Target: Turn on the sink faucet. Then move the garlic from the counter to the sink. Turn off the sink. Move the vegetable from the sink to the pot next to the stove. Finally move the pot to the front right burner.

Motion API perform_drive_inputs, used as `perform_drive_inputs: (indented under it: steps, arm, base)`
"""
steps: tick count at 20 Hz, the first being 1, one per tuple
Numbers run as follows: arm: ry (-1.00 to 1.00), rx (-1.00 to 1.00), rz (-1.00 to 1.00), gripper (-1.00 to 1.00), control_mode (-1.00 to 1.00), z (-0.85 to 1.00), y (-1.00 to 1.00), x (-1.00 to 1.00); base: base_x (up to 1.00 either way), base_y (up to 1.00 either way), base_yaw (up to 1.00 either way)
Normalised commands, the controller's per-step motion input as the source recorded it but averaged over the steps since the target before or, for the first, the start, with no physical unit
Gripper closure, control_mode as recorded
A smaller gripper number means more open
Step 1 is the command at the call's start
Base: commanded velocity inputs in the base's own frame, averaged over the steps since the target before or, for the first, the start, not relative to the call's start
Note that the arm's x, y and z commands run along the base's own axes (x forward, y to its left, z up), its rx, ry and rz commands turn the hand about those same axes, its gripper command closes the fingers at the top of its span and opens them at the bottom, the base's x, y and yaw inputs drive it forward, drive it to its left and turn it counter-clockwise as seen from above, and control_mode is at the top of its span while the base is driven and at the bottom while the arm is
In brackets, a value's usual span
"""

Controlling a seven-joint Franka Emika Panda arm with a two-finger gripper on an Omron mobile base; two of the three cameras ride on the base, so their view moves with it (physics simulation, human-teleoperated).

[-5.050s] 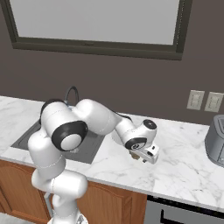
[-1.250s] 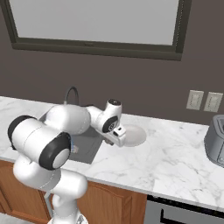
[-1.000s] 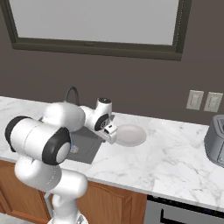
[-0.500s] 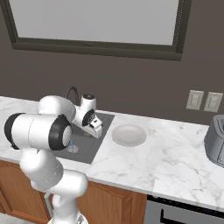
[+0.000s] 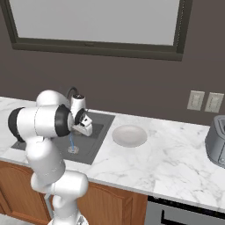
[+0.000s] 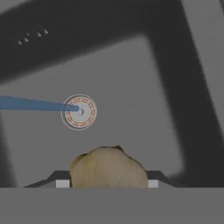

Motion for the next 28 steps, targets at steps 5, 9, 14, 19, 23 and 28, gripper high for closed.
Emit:
perform_drive_inputs:
  steps: [5,9,14,19,23,28]
  arm:
    - [0.0,-0.01,0.09,1.0,-1.0,-0.26,0.27,0.3]
    - [0.0,-0.01,0.07,1.0,-1.0,-0.37,0.02,0.26]
    - [0.0,0.0,0.06,1.0,-1.0,-0.35,0.0,0.27]
    - [0.0,0.0,0.07,1.0,-1.0,-0.33,0.0,0.3]
    - [0.0,0.0,0.07,1.0,-1.0,-0.33,0.0,0.34]
    - [0.0,0.0,0.07,1.0,-1.0,-0.31,0.0,0.35]
  base:
    - [0.0,0.0,0.0]
    - [0.0,0.0,0.0]
    - [0.0,0.0,0.0]
    - [0.0,0.0,0.0]
    - [0.0,0.0,0.0]
    - [0.0,0.0,0.0]
